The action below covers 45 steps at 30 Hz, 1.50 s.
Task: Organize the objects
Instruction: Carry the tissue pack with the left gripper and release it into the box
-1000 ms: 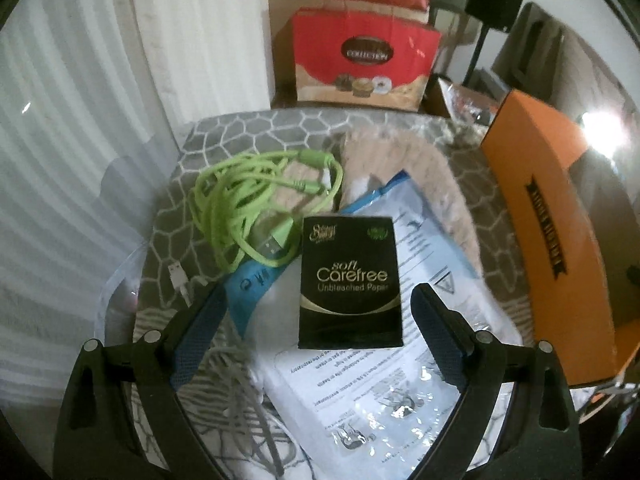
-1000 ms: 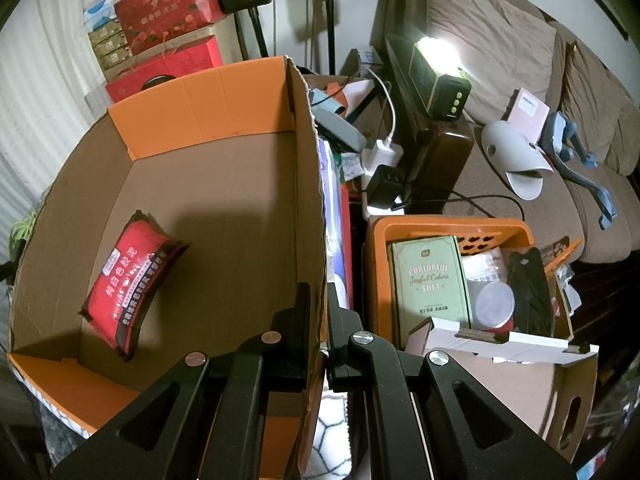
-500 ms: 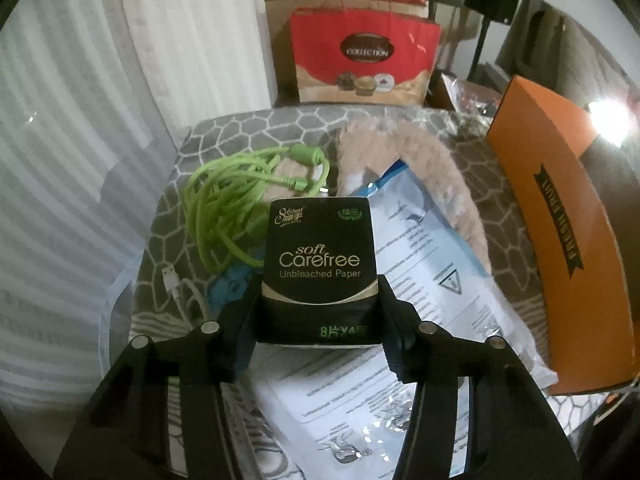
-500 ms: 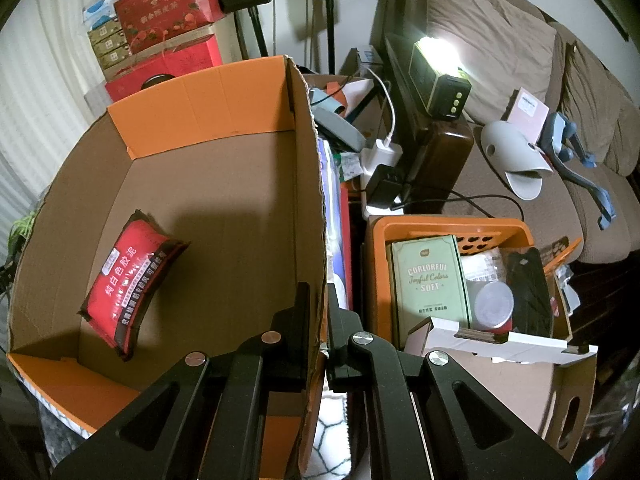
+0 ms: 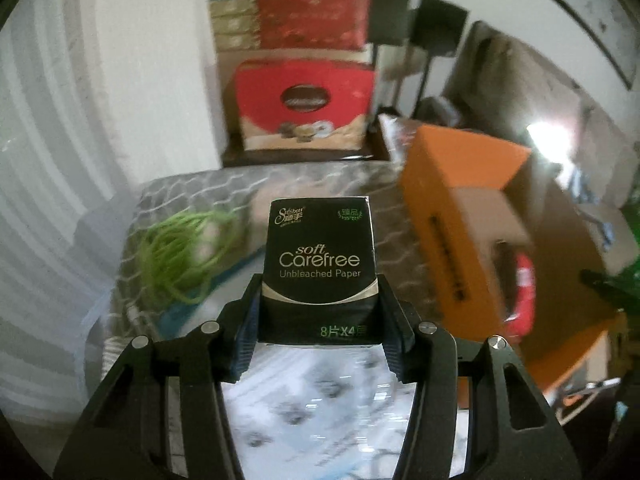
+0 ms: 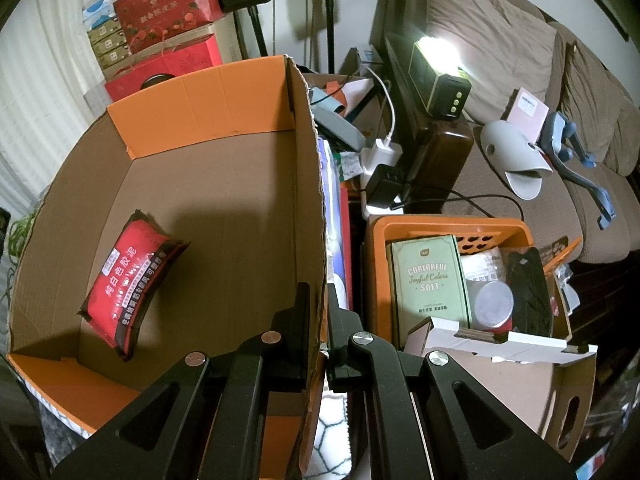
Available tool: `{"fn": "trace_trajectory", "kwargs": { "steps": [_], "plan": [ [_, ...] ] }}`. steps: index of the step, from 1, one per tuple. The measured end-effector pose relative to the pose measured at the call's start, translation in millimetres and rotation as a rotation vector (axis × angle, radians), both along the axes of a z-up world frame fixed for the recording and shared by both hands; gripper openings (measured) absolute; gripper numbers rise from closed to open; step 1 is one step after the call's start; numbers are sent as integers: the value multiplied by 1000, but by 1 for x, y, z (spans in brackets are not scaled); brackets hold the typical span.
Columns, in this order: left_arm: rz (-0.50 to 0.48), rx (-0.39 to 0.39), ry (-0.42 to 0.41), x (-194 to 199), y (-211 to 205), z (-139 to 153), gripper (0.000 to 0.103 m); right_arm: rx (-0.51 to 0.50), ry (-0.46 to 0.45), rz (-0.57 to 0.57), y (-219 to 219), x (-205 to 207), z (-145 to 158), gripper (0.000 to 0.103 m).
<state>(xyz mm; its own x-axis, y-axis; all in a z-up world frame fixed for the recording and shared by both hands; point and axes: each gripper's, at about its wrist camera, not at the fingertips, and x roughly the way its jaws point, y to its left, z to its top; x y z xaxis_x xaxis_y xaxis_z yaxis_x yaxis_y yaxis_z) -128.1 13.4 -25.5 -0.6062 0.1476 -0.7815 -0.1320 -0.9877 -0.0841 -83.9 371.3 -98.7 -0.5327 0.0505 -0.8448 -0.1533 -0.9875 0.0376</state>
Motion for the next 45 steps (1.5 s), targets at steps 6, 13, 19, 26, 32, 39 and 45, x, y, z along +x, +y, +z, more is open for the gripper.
{"fn": "trace_trajectory", "kwargs": {
  "steps": [6, 13, 19, 26, 32, 39, 45],
  "plan": [
    [-75, 14, 19, -3, 36, 14, 49, 0, 0, 0, 0, 0, 0, 5],
    [-151, 12, 29, 0, 80, 19, 49, 0, -1, 0, -1, 0, 1, 5],
    [-211, 11, 6, -4, 114, 12, 49, 0, -2, 0, 0, 0, 1, 5],
    [-245, -34, 3, -5, 139, 1, 49, -1, -3, 0, 0, 0, 1, 5],
    [-241, -59, 1, -6, 144, -9, 57, -2, -3, 0, 0, 1, 1, 5],
    [-222, -48, 23, -2, 134, 0, 65, -1, -4, -1, -1, 1, 1, 5],
    [-155, -50, 59, -1, 110, 14, 82, -1, -5, 0, -1, 0, 1, 5]
  ]
}}
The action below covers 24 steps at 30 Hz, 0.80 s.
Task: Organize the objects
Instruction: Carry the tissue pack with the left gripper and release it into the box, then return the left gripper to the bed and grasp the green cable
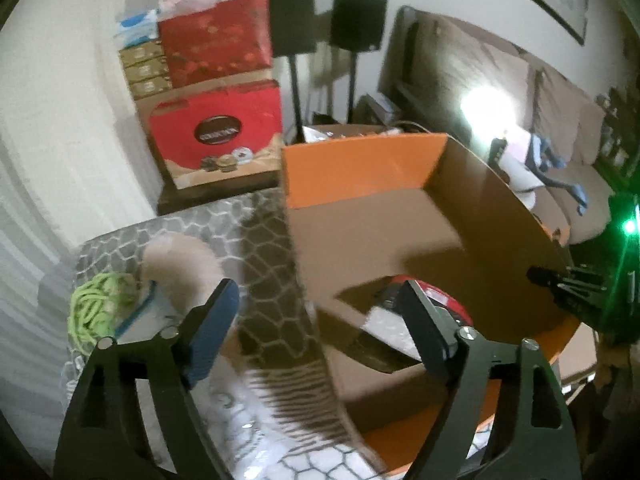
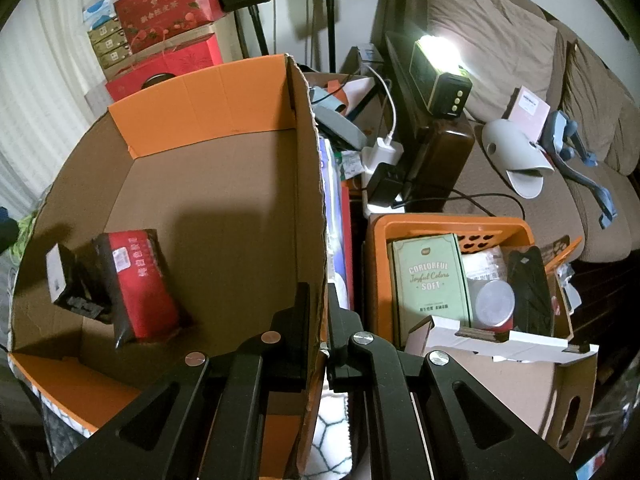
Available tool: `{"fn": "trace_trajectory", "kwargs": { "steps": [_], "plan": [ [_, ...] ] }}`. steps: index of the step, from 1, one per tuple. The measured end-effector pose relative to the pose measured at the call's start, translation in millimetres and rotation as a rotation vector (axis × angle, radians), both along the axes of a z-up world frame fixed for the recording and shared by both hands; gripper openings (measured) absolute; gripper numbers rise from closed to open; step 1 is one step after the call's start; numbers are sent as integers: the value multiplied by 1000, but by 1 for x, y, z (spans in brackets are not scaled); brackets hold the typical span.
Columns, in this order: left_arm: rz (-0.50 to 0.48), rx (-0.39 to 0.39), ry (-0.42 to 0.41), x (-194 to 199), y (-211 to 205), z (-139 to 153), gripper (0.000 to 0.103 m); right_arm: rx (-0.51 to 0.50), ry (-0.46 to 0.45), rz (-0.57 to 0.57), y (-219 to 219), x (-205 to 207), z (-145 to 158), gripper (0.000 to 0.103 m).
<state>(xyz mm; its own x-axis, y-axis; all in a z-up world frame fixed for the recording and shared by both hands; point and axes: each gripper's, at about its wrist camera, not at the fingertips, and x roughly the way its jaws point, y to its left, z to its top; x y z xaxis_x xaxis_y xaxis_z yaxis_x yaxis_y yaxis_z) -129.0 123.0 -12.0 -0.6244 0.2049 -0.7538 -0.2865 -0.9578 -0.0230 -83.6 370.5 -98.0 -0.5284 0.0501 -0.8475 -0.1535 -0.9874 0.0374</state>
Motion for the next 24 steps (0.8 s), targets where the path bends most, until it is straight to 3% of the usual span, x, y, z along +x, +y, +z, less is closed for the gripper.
{"fn": "trace_trajectory", "kwargs": {
  "steps": [11, 16, 24],
  "plan": [
    [155, -42, 7, 1, -76, 2, 86, 1, -1, 0, -1, 0, 0, 5],
    [241, -114, 15, 0, -115, -6, 91, 4, -5, 2, -1, 1, -1, 5],
    [353, -101, -35, -4, -178, -21, 91, 3, -6, 2, -1, 1, -1, 5]
  ]
}}
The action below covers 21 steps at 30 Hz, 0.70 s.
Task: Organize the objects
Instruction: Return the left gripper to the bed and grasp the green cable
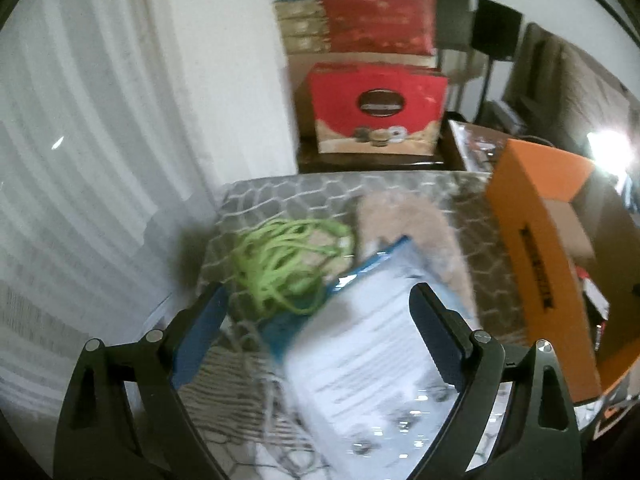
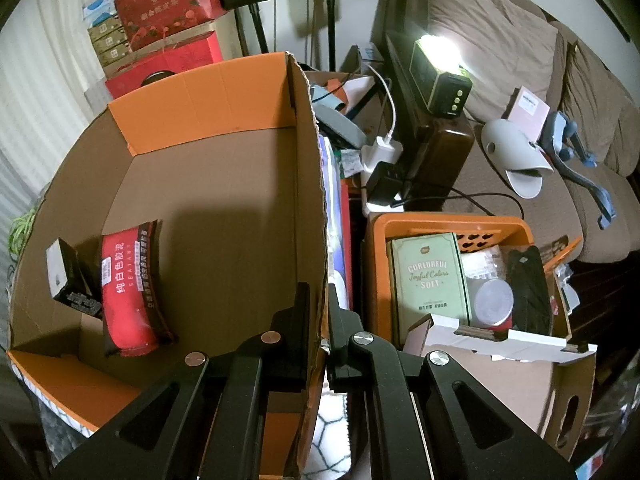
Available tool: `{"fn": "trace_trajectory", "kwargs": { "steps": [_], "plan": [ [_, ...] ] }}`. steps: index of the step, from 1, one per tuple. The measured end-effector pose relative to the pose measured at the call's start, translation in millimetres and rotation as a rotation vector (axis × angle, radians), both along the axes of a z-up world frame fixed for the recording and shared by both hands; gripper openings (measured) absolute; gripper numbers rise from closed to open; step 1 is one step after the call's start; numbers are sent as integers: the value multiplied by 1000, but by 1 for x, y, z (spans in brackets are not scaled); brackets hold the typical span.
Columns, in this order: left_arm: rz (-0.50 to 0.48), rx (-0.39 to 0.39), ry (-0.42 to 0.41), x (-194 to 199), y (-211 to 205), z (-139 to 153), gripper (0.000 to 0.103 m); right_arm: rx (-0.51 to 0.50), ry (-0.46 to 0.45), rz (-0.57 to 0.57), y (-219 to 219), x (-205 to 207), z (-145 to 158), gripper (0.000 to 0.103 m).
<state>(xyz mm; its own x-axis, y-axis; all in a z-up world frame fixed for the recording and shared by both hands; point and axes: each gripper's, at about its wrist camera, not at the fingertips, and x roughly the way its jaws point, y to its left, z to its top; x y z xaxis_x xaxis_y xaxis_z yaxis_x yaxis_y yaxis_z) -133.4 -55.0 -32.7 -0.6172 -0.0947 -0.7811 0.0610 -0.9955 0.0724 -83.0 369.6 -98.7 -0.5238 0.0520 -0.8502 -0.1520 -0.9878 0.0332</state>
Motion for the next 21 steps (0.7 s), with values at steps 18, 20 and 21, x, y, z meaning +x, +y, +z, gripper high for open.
{"fn": "trace_trajectory", "kwargs": {
  "steps": [18, 20, 21],
  "plan": [
    [61, 96, -65, -42, -64, -27, 91, -1, -4, -1, 0, 1, 0, 5],
    [58, 126, -75, -51, -67, -33, 91, -1, -4, -1, 0, 1, -1, 5],
    [59, 130, -78, -53, -69, -34, 91, 0, -4, -1, 0, 1, 0, 5]
  ]
}}
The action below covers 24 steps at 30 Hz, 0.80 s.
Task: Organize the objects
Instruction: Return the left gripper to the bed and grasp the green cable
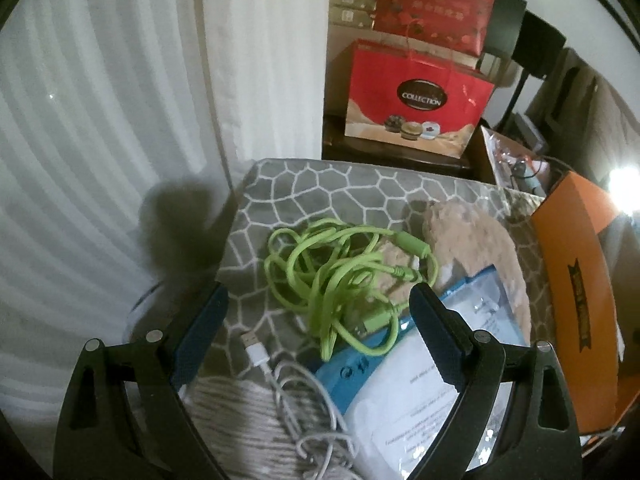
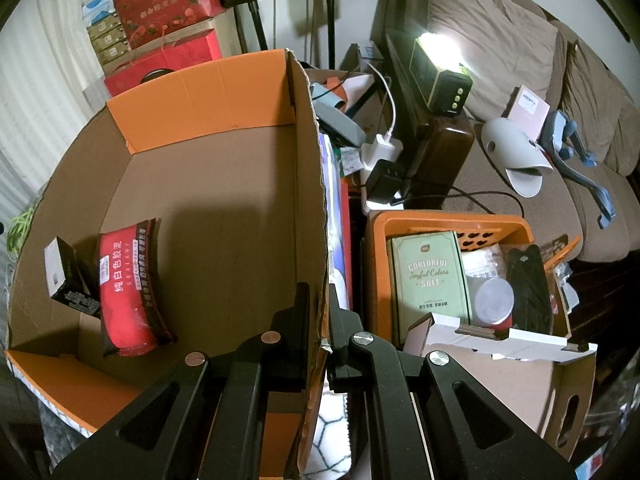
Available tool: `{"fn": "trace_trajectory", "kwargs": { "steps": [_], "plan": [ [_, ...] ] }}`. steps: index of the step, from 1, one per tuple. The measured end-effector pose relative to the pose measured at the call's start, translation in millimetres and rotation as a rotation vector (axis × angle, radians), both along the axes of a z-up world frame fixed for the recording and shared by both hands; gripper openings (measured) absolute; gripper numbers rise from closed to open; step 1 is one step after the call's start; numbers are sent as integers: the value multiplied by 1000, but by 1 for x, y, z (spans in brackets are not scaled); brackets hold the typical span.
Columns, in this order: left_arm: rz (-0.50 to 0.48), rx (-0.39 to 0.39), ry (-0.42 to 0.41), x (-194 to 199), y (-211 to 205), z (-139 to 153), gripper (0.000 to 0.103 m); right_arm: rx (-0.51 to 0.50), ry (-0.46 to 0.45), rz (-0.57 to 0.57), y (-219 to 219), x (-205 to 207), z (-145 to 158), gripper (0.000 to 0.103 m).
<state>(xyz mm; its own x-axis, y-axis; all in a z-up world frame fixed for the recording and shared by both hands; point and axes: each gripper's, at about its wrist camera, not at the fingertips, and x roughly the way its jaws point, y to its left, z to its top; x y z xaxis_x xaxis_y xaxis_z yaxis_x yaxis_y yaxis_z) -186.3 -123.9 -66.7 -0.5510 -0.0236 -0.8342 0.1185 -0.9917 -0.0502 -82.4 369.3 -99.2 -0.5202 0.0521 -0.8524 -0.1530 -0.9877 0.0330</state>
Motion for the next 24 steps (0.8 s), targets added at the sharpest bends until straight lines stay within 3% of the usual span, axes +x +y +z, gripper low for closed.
{"fn": "trace_trajectory", "kwargs": {
  "steps": [8, 21, 24],
  "plan": [
    [-13, 1, -36, -22, 3, -24, 89, 6, -4, 1, 1, 4, -1, 5],
    [-37, 22, -52, -26, 8, -44, 49, 10, -11, 0, 2, 1, 0, 6],
    [-43, 27, -62, -26, 8, -44, 34, 12, -11, 0, 1, 1, 0, 6]
  ]
}}
